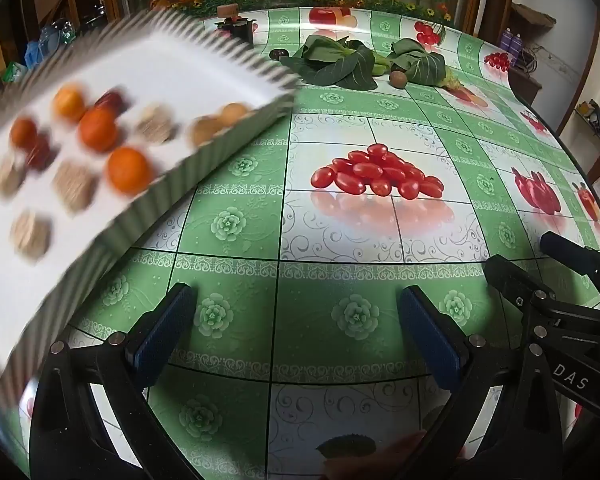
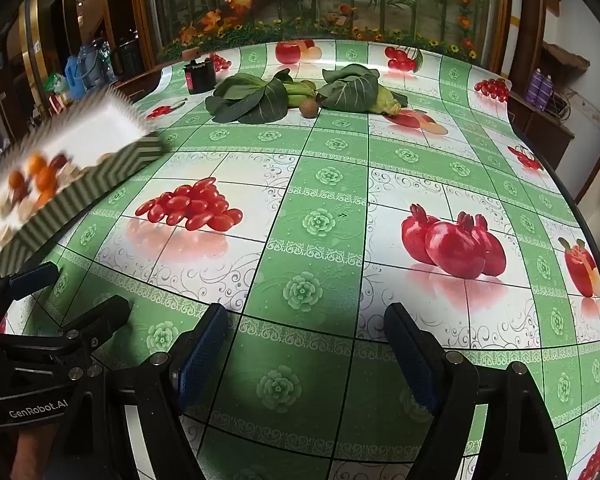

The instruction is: Organize fruits

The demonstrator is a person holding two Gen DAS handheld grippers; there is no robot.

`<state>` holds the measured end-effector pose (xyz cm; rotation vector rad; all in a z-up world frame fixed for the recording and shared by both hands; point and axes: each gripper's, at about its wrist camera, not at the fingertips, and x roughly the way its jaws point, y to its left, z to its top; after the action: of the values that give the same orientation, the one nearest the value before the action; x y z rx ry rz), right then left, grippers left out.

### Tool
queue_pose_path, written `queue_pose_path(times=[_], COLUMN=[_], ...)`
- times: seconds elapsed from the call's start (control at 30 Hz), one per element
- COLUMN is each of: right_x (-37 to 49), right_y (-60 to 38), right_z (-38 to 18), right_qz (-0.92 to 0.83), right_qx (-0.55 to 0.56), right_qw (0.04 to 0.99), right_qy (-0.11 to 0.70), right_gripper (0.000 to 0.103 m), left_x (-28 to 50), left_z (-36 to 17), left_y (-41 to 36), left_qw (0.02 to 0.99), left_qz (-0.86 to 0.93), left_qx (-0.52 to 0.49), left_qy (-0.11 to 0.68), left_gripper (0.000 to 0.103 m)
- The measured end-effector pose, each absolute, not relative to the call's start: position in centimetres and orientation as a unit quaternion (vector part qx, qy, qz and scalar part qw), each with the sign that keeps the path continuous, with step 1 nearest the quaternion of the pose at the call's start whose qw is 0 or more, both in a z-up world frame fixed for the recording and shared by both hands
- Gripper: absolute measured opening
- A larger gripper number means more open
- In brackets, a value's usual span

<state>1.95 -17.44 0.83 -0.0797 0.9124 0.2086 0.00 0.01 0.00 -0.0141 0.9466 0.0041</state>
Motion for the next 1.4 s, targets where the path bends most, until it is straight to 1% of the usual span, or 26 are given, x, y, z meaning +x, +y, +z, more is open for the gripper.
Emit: queue_pose_path(times=[1.4], right_x=[1.98], right_y=[-17.39], right_z=[0.91], right_qz=[0.1], right_qx=[-0.039], right_qw=[0.891], right_qy=[0.44], right_gripper=[0.08], left_x=[0.17], left_z=[0.1], left_y=[0.04], left_qw=[0.89], left_qz=[0.002], left_qx=[-0.006], left_qy=[0.456], left_gripper=[0.103])
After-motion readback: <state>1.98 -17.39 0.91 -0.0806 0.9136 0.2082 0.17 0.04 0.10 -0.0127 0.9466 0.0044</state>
